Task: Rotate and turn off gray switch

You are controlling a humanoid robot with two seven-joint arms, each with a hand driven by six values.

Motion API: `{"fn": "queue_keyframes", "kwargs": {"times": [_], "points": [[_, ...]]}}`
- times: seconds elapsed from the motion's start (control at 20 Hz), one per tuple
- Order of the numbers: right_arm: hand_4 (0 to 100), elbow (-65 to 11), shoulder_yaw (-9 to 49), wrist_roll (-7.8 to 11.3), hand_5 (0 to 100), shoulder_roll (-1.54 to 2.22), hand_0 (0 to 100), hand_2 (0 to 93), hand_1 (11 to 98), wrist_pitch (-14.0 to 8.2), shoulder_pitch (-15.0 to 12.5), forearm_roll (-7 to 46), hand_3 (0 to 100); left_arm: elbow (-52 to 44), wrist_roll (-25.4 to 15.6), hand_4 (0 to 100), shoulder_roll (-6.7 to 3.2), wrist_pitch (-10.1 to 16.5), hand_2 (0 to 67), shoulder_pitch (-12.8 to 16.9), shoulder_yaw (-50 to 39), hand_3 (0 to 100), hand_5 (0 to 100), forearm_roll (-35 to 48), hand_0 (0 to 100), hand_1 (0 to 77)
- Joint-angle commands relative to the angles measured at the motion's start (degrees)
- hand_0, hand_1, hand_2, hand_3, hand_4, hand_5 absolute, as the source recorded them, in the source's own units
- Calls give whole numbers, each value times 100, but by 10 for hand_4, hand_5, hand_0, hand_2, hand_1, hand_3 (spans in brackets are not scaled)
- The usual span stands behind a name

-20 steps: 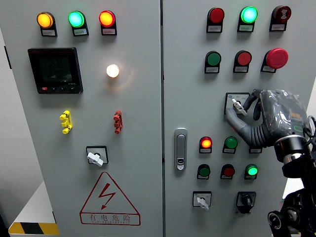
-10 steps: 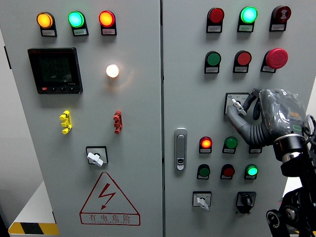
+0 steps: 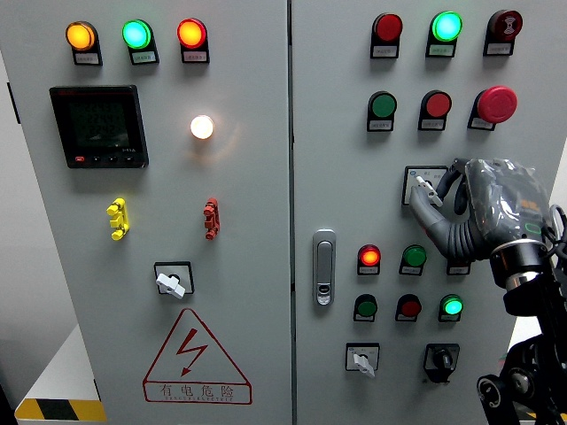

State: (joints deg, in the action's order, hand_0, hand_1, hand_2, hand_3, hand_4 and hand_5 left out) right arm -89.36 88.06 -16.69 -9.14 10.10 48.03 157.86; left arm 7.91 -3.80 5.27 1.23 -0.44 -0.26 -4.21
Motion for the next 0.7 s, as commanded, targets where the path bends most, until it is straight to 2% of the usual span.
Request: {"fn": "queue_keyframes", "kwargs": {"times": [0.0,0.65], "points": [[854,-12,1,0,1000,0,595,683,315,-17,4,0,894,0,-7,94,0,0,129,0,0,183,120,-1,0,0],[851,-12,-8,0,1000,0,759,779,307,-61,4,0,945,0,2,94,0,0,129,0,0,183,120,-1,0,0]]}}
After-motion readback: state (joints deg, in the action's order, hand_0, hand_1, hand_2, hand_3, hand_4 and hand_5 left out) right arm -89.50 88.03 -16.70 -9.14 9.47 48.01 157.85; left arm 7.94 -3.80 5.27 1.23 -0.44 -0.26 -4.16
